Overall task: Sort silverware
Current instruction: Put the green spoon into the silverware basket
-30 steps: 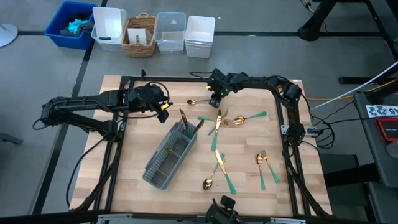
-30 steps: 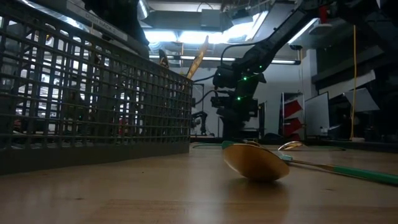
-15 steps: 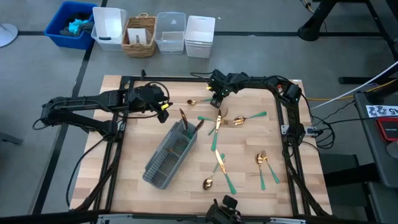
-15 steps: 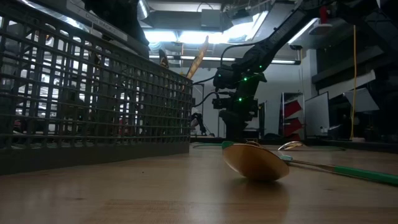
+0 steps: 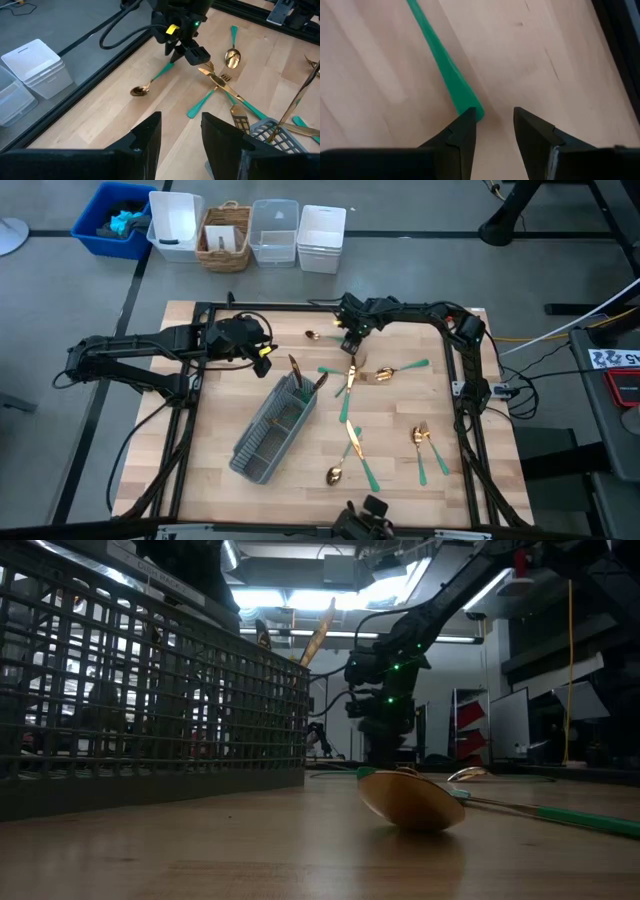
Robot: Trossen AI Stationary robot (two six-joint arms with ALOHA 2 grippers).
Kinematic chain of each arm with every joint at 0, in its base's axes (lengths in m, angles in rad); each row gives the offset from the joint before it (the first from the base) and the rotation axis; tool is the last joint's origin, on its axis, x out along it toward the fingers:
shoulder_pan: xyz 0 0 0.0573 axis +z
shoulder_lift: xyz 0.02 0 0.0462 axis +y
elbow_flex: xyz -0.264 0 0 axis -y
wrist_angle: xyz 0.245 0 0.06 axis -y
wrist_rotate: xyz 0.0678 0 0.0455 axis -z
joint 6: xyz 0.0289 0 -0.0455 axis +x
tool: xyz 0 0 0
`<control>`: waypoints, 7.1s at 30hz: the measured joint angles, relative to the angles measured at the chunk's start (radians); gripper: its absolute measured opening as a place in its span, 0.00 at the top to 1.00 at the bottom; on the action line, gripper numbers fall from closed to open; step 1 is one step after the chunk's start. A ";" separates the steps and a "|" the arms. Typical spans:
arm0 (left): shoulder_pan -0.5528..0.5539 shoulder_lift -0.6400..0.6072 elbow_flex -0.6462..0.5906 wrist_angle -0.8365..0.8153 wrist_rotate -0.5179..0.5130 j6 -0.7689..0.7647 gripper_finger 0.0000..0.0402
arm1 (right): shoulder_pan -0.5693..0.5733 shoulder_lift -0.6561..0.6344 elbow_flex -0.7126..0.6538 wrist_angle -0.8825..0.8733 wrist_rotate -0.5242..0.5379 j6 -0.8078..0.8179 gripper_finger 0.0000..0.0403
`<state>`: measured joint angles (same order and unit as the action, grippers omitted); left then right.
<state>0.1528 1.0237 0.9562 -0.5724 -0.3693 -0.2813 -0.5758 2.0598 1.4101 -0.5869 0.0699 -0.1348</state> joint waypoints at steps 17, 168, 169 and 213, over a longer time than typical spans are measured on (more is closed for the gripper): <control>0.000 0.000 0.000 0.000 0.000 0.000 0.68 | 0.000 -0.012 0.001 -0.227 0.041 0.000 0.67; -0.065 -0.243 -0.367 0.998 -0.238 0.173 0.68 | 0.563 0.072 0.897 -0.035 0.652 -0.526 0.98; -0.057 -0.237 -0.367 1.006 -0.237 0.173 0.68 | 0.563 0.072 0.897 -0.035 0.652 -0.525 0.98; -0.009 -0.269 -0.366 1.008 -0.201 0.310 1.00 | 0.588 0.054 0.898 -0.068 0.762 -0.529 0.76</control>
<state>0.1436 0.7551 0.5900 0.4355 -0.5703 0.0291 0.0117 2.1138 2.3077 -0.6552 0.8315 -0.6640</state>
